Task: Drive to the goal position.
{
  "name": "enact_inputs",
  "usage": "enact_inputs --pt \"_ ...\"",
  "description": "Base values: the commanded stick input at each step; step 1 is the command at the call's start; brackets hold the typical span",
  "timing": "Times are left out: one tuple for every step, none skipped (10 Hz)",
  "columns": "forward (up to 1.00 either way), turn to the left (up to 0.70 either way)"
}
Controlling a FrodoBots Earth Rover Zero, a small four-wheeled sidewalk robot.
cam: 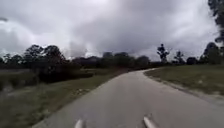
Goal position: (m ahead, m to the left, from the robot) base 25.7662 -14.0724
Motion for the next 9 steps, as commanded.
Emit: enact_inputs --pt "0.85 0.0" --pt "0.85 0.0" --pt "0.85 0.0" --pt "0.85 0.0" --pt "0.85 0.0" --pt "0.85 0.0" --pt "0.85 0.0" --pt "0.85 0.0" --pt "0.85 0.0"
